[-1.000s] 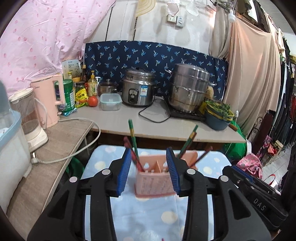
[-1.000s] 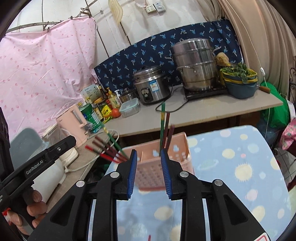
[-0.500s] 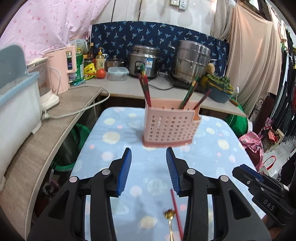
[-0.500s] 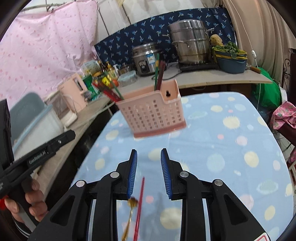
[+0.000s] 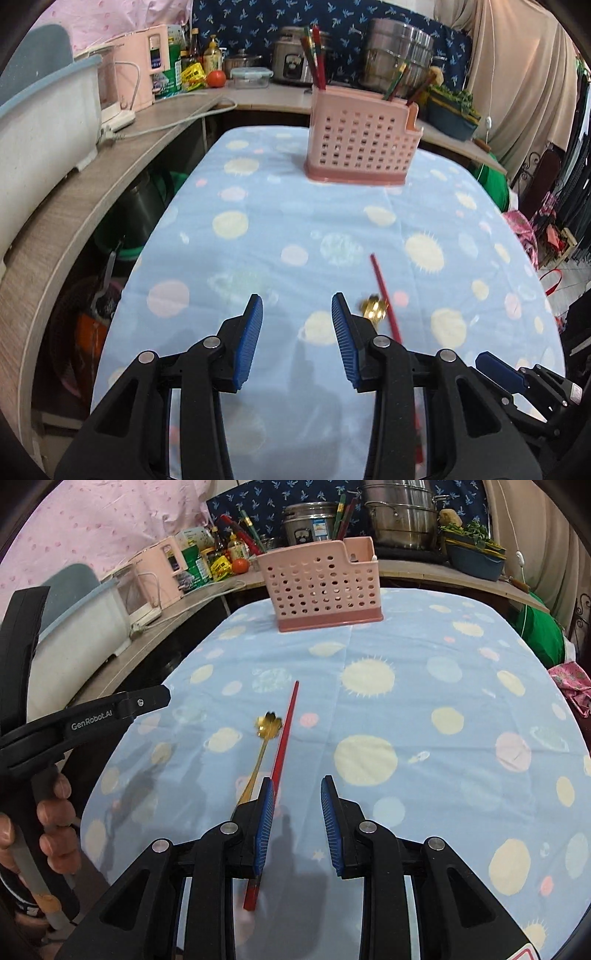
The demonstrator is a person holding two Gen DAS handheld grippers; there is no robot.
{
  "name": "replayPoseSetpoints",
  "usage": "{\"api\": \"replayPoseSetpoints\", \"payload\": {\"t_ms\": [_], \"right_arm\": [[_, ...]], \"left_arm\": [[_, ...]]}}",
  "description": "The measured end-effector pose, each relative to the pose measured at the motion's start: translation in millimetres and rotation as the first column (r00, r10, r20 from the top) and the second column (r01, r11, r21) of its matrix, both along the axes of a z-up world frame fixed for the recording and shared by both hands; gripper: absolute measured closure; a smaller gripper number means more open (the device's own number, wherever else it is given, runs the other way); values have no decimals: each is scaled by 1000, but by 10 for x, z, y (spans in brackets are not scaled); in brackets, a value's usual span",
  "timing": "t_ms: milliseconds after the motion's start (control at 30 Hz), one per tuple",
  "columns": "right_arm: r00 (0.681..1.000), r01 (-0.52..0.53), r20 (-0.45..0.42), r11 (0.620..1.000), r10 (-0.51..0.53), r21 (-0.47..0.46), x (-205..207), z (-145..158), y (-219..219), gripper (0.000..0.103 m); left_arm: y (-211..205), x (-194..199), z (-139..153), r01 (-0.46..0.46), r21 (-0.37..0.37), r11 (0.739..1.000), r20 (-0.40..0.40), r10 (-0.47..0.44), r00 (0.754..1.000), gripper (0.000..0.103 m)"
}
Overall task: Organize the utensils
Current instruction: 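Move both open tools back toward the red chopstick and gold spoon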
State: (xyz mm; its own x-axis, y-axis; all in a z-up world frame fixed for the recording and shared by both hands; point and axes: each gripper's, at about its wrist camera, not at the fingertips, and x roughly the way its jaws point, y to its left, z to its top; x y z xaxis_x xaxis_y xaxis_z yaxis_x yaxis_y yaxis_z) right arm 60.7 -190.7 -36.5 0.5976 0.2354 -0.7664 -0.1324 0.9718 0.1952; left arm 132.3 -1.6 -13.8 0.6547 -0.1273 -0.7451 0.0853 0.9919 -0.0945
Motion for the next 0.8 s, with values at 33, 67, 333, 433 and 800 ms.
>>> {"api": "replayPoseSetpoints", "payload": {"t_ms": [33,67,333,433,800], "right_arm": [[1000,-6,-8,1000,6,-1,-29,-31,19,77],[1000,-10,-15,1000,10,-1,-59,-63,41,77],[997,-61,-53,998,60,-14,-165,-192,213,77],[995,-80,-65,997,78,-23,-176,-238,272,77],[993,-96,-72,994,92,-59,-181,-335,342,77]], "left_arm": [[11,-34,-53,-1,6,1000,-10,1,1000,66],[20,-58,-89,-1,3,1000,-21,1,1000,66],[-20,-200,-221,16,4,1000,-61,-16,998,66],[-40,-215,-248,20,4,1000,-73,-20,997,66],[-1,-248,-341,11,6,1000,-111,-10,994,66]]}}
